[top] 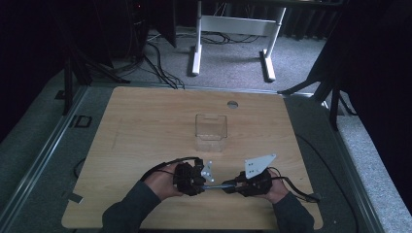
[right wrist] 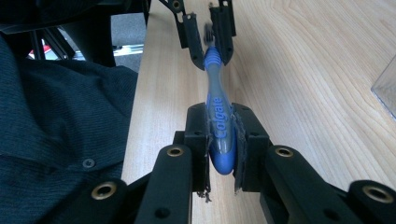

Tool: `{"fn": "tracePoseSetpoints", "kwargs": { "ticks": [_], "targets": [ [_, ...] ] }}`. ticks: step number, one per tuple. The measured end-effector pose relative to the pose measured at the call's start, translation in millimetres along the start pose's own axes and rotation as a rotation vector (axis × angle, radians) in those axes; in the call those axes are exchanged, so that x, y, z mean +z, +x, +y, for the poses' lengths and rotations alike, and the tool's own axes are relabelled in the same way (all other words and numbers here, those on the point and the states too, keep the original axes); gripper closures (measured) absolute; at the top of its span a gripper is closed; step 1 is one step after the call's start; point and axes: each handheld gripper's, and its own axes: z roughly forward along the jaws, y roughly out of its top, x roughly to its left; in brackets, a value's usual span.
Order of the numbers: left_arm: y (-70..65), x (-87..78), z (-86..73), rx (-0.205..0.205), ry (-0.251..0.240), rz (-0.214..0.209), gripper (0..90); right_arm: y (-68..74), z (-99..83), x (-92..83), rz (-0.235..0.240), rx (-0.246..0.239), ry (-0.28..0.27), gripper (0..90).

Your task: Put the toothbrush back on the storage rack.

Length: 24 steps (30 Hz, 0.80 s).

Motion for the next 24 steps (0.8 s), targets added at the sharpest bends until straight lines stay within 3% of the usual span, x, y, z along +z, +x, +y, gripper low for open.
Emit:
{"fn": "tracePoseSetpoints", "kwargs": {
  "ticks": [8, 15, 19, 24],
  "targets": [
    [4.5, -4.7, -3.0, -0.061, -0.034, 0.019, 61.5, 0.7, -0.3, -3.9, -0.022, 0.002, -0.006, 78.2],
    [9.2, -16.9, -9.2, -0.11, -0.085, 0.04, 59.9, 0.1, -0.9, -7.9, -0.051, 0.011, 0.002, 78.1],
    [12.8, -26.3, -16.9, -0.158, -0.143, 0.062, 58.0, -0.3, -0.9, -11.2, -0.075, 0.02, -0.002, 78.1],
    [13.1, -32.4, -21.7, -0.179, -0.178, 0.061, 57.3, -0.9, -3.1, -10.9, -0.111, 0.041, 0.004, 78.2]
  ]
}}
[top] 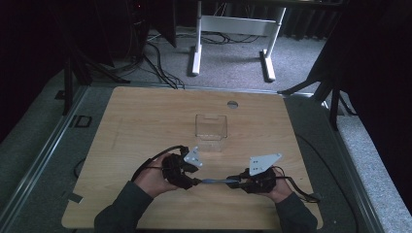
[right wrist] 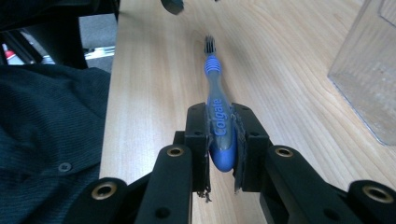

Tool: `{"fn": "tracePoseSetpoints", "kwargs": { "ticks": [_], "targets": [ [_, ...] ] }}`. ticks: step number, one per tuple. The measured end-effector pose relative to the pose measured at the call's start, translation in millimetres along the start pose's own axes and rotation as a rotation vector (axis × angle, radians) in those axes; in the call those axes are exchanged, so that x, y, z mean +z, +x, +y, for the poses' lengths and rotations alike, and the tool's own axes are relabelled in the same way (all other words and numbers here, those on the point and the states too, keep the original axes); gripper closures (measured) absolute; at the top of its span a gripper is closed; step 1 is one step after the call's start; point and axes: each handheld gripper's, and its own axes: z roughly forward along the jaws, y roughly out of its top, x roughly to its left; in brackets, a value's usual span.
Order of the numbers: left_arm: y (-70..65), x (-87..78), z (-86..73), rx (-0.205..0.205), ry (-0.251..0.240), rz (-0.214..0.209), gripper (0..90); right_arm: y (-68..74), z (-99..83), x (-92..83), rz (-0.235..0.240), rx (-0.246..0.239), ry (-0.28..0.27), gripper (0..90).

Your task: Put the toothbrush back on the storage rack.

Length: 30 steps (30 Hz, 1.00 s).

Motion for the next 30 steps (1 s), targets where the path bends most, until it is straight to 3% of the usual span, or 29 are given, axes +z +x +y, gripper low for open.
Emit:
{"fn": "tracePoseSetpoints", "kwargs": {
  "ticks": [16, 30],
  "targets": [
    [9.0, -15.7, -14.8, -0.128, -0.11, 0.055, 56.8, -1.3, -1.7, -9.2, -0.124, 0.056, -0.066, 78.1],
    [11.5, -19.4, -20.0, -0.185, -0.162, 0.086, 56.9, -0.7, 0.2, -10.3, -0.179, 0.078, -0.111, 78.1]
  ]
}}
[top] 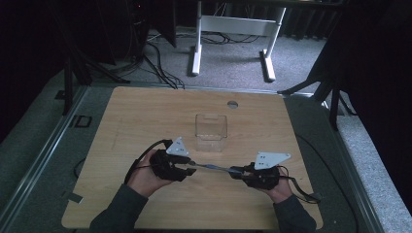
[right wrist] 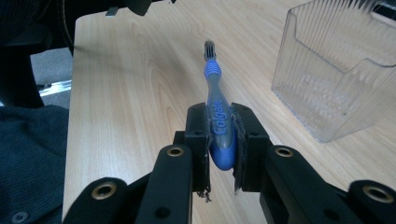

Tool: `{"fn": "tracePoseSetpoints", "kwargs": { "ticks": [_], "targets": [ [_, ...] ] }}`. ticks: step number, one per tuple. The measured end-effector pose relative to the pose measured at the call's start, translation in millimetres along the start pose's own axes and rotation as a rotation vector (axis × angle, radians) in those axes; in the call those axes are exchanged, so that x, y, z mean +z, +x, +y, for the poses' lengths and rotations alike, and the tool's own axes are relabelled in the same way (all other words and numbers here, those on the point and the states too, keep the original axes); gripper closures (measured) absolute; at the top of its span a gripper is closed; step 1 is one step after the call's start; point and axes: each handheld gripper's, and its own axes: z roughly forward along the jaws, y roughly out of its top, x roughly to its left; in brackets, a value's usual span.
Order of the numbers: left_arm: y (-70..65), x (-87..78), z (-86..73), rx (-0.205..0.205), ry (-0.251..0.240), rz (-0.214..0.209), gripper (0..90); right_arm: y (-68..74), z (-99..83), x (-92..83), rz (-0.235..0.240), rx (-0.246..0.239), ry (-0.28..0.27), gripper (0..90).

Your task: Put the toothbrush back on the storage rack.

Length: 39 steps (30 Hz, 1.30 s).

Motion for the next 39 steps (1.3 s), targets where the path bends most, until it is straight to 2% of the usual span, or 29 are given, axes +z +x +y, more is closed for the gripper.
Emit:
{"fn": "tracePoseSetpoints", "kwargs": {
  "ticks": [6, 18, 33, 39],
  "targets": [
    [3.9, -1.4, -2.3, -0.045, -0.026, 0.006, 56.8, 1.8, 3.5, -2.5, -0.026, -0.001, -0.031, 78.1],
    [5.3, 1.5, -1.7, -0.081, -0.051, 0.006, 56.8, 2.5, 7.6, -3.4, -0.055, 0.004, -0.074, 78.2],
    [5.4, 13.5, 0.7, -0.134, -0.071, -0.021, 56.8, 4.0, 12.9, -9.8, -0.09, 0.002, -0.132, 78.3],
    [8.4, 17.3, 0.9, -0.177, -0.093, -0.033, 56.8, 4.6, 13.7, -11.7, -0.095, 0.005, -0.155, 78.3]
  ]
}}
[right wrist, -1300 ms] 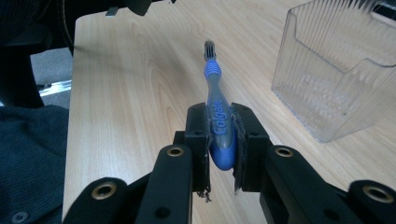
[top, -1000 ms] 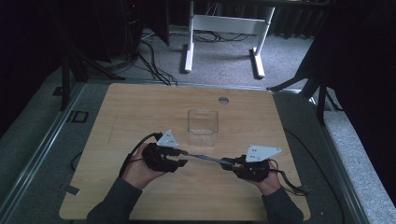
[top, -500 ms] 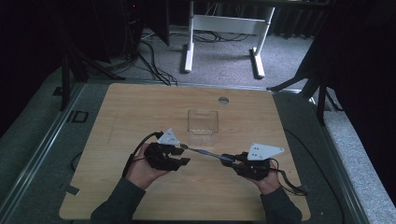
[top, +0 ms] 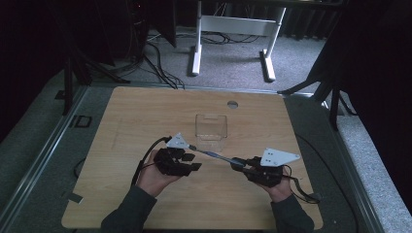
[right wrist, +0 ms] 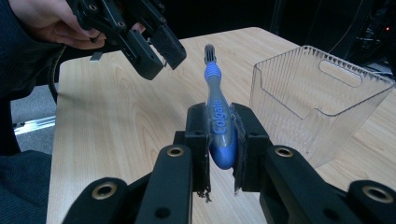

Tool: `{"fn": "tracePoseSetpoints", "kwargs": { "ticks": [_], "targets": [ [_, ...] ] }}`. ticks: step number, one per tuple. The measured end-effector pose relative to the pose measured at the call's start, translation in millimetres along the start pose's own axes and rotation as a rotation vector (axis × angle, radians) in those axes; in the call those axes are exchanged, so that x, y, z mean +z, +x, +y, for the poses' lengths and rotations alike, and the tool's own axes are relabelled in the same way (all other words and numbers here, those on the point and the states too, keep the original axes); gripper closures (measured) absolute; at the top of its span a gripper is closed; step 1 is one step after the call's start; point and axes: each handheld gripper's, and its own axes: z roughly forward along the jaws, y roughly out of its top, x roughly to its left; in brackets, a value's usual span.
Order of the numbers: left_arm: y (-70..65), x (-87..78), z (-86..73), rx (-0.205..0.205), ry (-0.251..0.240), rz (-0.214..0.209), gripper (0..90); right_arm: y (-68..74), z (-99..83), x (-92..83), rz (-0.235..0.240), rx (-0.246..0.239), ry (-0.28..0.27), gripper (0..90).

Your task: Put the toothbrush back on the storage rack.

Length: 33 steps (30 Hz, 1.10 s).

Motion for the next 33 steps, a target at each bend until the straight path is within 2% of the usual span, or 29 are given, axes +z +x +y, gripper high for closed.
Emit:
{"fn": "tracePoseSetpoints", "kwargs": {
  "ticks": [8, 16, 33],
  "targets": [
    [1.3, 3.6, -0.7, -0.027, -0.011, -0.006, 55.5, 2.9, 4.3, -2.2, 0.001, -0.009, -0.023, 78.2],
    [0.7, 3.2, 0.3, -0.044, -0.047, -0.012, 51.0, 5.5, 8.9, -2.3, 0.006, -0.017, -0.046, 78.2],
    [-1.2, 8.4, 3.8, -0.081, -0.098, -0.066, 48.0, 6.0, 10.7, -4.0, 0.003, -0.008, -0.085, 78.2]
  ]
}}
